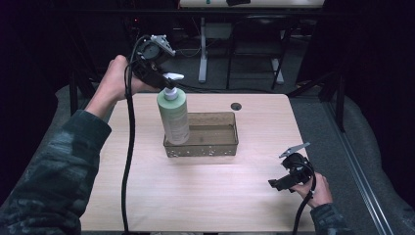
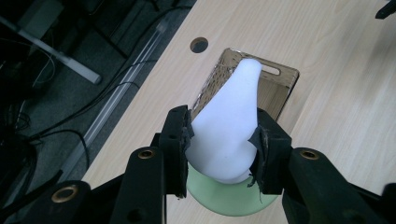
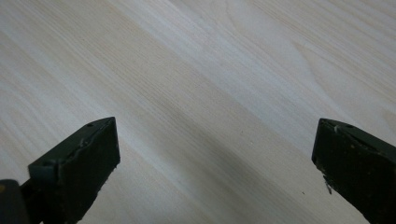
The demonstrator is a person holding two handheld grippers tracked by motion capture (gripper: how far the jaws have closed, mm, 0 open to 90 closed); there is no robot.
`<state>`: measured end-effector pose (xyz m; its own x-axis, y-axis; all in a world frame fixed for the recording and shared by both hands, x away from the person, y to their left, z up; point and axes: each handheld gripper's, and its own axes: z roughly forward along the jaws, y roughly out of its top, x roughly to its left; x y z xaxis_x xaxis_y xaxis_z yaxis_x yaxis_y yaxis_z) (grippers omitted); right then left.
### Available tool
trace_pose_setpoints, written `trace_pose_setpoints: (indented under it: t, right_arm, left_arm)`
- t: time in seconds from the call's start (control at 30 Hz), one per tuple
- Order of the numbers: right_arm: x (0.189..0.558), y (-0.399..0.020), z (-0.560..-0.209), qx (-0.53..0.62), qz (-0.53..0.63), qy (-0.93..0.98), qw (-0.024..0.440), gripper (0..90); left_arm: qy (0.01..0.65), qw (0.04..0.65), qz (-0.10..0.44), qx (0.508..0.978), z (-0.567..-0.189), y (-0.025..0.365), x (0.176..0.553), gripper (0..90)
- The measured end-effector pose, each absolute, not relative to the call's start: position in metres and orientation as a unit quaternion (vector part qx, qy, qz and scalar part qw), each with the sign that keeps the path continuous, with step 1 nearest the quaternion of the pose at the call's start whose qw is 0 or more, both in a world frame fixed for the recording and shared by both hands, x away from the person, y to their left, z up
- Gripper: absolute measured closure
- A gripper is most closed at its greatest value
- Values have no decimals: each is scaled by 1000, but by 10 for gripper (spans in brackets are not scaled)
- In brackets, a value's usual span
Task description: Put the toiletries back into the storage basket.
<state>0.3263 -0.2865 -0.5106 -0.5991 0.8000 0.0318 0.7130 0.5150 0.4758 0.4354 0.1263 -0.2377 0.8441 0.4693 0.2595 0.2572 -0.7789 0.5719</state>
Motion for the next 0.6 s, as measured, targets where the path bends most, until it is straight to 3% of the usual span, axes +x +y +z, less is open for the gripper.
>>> trace_pose_setpoints:
  t: [0.6]
  right_arm:
    - [326,-289,-510,441,228,862,96,7]
  left_arm:
    - [204,260,198,923,-246,124,448,623]
